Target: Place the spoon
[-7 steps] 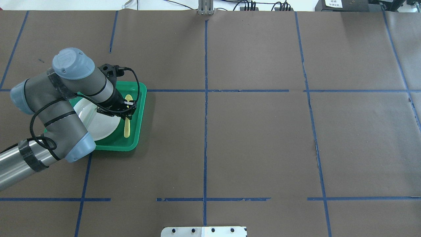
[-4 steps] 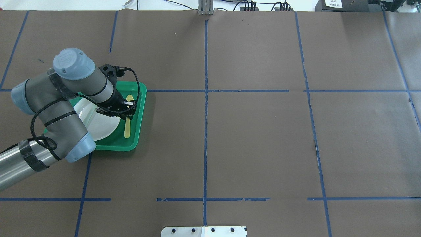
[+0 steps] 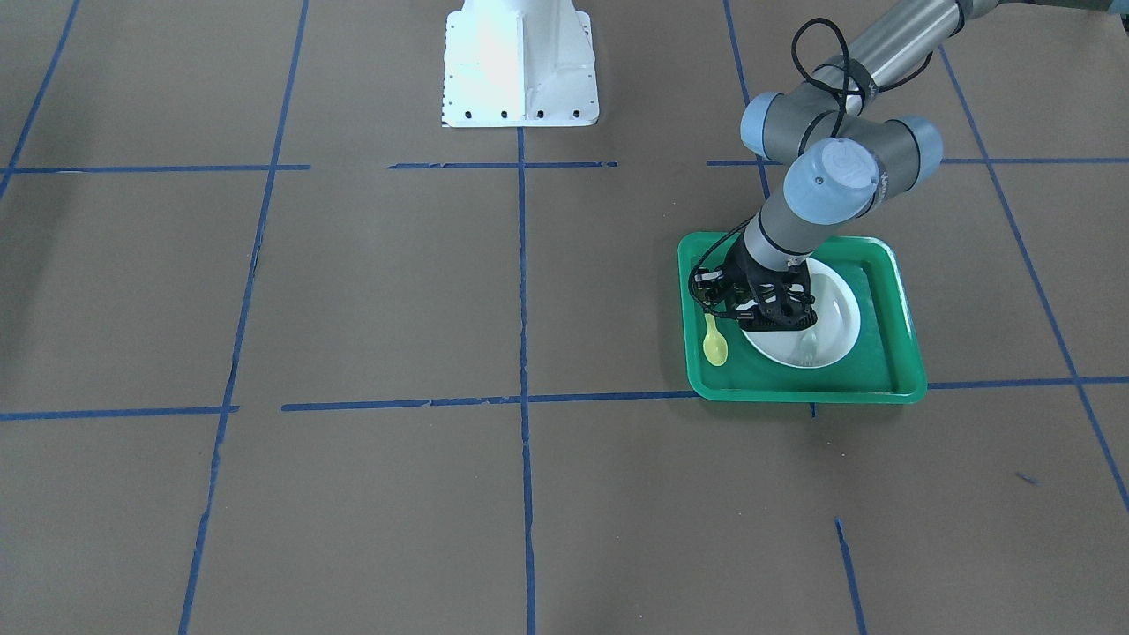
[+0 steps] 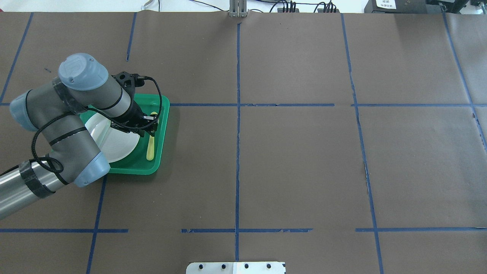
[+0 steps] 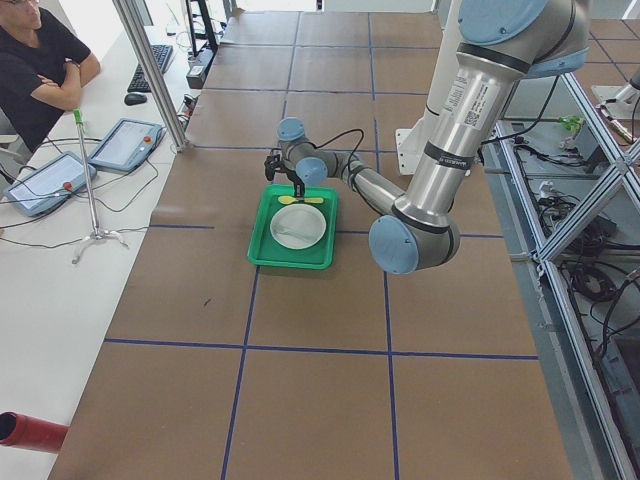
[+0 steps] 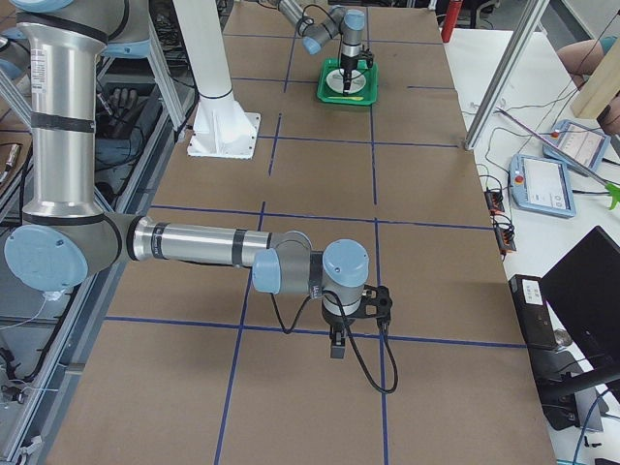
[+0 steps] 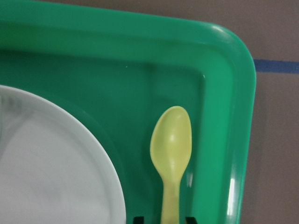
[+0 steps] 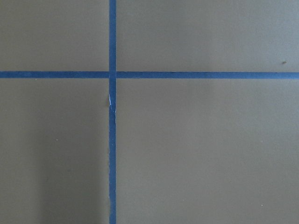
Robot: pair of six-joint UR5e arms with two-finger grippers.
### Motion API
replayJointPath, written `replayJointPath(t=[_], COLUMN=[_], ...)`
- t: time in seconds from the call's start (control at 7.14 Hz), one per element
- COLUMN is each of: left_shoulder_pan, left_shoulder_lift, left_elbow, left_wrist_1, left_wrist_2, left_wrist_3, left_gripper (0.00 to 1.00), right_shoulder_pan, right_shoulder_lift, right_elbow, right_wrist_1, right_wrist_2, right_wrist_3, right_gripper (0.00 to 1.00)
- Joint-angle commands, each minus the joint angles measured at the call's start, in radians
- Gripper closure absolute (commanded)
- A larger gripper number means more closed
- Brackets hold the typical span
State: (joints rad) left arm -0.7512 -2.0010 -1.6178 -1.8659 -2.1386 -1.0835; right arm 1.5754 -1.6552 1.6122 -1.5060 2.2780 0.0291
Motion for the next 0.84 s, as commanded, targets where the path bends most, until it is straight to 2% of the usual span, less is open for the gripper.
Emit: replayJointPath(t=[0.0,0.14,0.28,0.42,0.56,0.7], left_shoulder_pan=[-0.103,-0.127,-0.187,-0.257,-0.34,-0.437], left_shoulder_lift=[0.005,0.01,0.017,0.019,0.037,0.085], left_elbow=[-0.095,-0.094,-0.096,-0.096,-0.094,-0.087], left_wrist_1=[0.034,0.086,0.129,0.201,0.24,0.252], left_wrist_2=[-0.004,-0.003,-0.006,-0.015,-0.027,-0.103], left_wrist_3=[0.001,0.011,0.125,0.252,0.389,0.527], left_gripper=[0.6,0.6,0.53,0.39,0.39,0.38], right_shoulder_pan=[0.0,0.0,0.0,0.0,0.0,0.0], right_shoulder_lift=[0.0,0.0,0.0,0.0,0.0,0.002], right_elbow=[0.0,0.0,0.0,0.0,0.0,0.0], right_wrist_1=[0.001,0.001,0.001,0.001,0.0,0.0], right_wrist_2=[0.0,0.0,0.0,0.0,0.0,0.0], right_wrist_3=[0.0,0.0,0.0,0.0,0.0,0.0], right_gripper=[0.0,0.0,0.0,0.0,0.0,0.0])
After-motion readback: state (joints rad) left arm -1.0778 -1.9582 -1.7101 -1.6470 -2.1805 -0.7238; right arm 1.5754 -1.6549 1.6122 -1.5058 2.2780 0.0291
